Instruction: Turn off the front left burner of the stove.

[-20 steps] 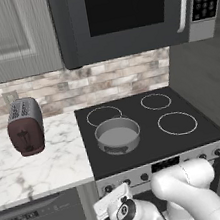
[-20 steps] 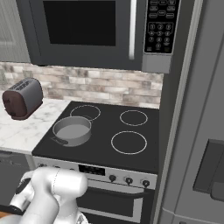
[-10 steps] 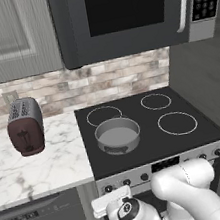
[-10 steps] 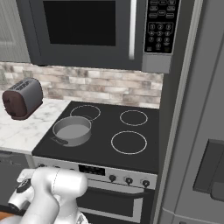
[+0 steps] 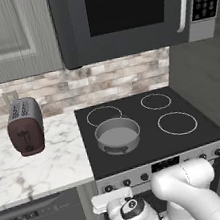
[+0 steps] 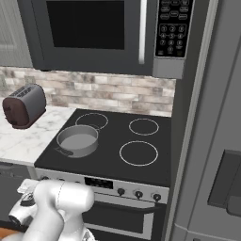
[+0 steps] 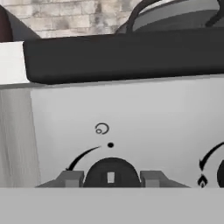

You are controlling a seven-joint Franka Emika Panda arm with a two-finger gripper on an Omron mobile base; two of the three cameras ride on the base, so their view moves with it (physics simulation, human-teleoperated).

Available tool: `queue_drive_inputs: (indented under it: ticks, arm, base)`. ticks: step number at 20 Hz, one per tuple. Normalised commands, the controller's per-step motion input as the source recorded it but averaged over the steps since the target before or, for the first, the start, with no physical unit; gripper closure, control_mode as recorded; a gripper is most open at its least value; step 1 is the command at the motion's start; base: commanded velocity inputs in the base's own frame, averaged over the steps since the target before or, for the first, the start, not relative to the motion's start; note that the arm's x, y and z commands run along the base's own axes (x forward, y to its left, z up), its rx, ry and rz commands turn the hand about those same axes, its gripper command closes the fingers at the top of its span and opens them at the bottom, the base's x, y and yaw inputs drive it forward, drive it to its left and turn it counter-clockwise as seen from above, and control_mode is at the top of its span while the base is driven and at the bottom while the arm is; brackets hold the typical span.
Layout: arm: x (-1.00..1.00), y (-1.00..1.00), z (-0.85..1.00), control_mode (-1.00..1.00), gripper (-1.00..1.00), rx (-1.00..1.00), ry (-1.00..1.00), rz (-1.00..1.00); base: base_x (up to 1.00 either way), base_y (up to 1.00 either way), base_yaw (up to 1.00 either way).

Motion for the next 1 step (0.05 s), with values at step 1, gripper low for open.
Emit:
queue_drive_inputs:
  ticks: [1]
  arm:
    - [0.00,-0.15,0.00,-1.00,1.00,0.49,0.01,-0.08]
  base:
    - [0.00,0.00,0.00]
